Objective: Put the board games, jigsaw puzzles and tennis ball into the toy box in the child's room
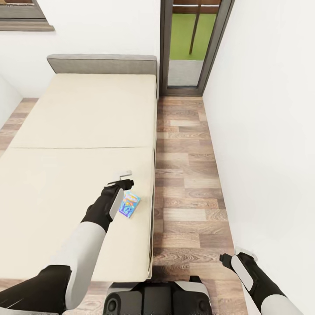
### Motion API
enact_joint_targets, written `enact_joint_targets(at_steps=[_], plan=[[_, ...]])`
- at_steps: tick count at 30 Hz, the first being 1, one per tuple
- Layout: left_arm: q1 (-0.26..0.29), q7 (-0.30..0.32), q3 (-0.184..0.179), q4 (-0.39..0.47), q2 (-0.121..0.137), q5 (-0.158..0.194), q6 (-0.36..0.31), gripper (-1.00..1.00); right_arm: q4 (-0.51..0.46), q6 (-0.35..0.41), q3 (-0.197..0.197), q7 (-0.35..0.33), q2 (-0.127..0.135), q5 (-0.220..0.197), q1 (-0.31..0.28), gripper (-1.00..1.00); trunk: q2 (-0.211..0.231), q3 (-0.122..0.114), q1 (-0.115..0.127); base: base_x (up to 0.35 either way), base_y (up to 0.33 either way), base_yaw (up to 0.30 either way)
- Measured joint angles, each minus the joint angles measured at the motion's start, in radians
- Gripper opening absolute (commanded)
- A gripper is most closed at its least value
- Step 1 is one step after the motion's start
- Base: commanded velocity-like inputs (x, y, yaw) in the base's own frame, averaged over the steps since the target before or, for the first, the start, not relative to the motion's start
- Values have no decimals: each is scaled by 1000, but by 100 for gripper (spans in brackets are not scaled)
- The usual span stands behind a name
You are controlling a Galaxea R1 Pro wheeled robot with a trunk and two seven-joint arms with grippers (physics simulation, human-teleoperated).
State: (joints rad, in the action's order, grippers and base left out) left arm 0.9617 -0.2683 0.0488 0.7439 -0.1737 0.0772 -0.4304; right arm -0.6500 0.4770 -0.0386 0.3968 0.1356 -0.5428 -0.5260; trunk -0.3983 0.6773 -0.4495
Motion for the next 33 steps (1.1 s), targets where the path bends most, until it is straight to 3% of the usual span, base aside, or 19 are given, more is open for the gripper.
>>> enact_joint_targets(at_steps=[6,12,16,22,33], plan=[[3,-1,0,0,0,0,-3,100,0,0,0,0,0,0,0,100,0,10,0,0,0,0],[40,-1,0,-14,0,2,-10,100,0,2,2,0,1,-2,0,100,0,20,0,0,0,0],[65,-3,0,-54,0,3,-15,100,-1,5,3,1,1,-3,0,100,0,26,0,0,0,0],[162,-4,0,-175,0,4,-18,100,-1,7,6,0,2,-4,-4,100,0,36,0,0,0,0],[194,-5,3,-199,0,5,-45,100,0,6,7,0,2,-3,-5,100,0,54,0,0,0,0]])
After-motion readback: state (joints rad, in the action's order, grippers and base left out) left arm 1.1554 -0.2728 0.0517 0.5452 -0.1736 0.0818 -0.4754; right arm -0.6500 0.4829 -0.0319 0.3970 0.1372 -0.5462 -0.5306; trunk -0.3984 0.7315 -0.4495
